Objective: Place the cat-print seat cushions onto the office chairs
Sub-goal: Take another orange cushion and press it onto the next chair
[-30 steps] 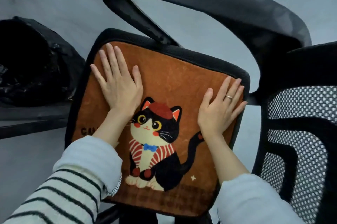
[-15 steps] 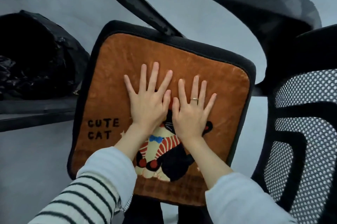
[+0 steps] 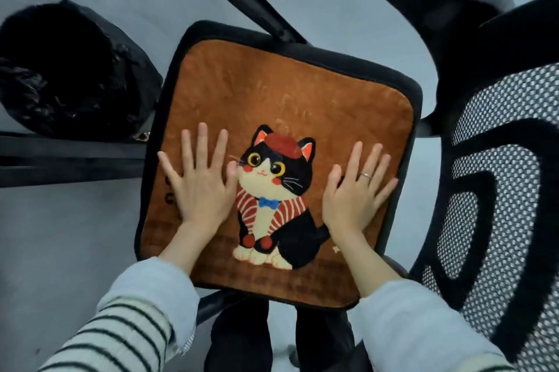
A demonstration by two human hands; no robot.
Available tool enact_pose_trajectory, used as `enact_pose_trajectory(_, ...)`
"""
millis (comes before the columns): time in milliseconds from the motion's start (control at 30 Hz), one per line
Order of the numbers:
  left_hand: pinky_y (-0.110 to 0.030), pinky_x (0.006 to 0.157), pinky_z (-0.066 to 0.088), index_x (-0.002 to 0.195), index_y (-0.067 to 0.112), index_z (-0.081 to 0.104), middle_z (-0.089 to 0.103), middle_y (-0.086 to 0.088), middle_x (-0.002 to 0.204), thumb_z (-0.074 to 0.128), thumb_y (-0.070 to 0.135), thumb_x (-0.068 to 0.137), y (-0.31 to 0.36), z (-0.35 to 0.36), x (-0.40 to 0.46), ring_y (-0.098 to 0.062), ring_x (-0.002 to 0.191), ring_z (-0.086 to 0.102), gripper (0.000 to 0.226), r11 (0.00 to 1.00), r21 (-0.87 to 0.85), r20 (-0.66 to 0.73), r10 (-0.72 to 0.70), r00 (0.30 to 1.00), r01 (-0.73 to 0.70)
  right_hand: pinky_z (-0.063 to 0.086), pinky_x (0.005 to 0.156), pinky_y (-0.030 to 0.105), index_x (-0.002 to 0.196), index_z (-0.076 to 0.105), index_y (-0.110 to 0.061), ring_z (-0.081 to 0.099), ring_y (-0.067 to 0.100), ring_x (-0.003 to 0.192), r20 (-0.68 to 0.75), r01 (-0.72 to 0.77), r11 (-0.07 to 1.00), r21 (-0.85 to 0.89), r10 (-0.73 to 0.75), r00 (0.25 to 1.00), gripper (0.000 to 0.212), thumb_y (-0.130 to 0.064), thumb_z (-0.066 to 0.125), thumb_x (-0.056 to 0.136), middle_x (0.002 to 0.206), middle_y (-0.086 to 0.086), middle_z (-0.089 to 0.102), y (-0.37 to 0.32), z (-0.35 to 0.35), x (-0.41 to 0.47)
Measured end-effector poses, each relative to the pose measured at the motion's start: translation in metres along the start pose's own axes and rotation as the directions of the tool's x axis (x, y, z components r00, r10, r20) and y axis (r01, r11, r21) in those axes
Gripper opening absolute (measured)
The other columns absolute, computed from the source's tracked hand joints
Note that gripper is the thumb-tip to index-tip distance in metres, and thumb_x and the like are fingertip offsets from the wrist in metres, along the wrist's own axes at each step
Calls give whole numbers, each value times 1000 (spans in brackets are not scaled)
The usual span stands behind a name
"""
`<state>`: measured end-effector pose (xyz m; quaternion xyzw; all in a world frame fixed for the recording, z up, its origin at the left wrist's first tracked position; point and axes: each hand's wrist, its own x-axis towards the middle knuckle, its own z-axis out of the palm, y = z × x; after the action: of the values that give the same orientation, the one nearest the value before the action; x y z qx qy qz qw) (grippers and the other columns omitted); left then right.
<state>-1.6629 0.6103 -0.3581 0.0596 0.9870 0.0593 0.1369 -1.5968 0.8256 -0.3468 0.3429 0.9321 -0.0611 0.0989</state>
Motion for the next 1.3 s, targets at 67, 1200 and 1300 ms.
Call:
enact_pose_trajectory(67,-69,109,3,150,33,10,7,-3,159,25,42,94,-1,6,-3,-28,147,4,58,1000,-2,-38,-6,999,6,6,116,57,150,20,-24,10,28,147,-64,-30,1000,-5,30,998,57,-41,27,96,159,7,14,-7,10,2)
enact_pose_trajectory(1200,-77,99,9,138,41,-32,-44,-2,145,33,79,77,23,-4,-122,-36,136,-35,97,910,-87,515,-307,800,405,9,109,65,148,-14,-35,-25,28,143,575,-344,929,135,209,791,96,-61,53,84,153,3,-32,7,-22,-111)
enact_pose_trajectory(1300,-77,98,11,138,40,-32,-41,-4,147,34,80,76,20,1,-121,-37,137,-32,99,920,-70,489,-305,817,386,8,108,67,148,-15,-33,-28,30,141,570,-330,931,154,190,800,99,-59,55,83,152,5,-35,5,-17,-107)
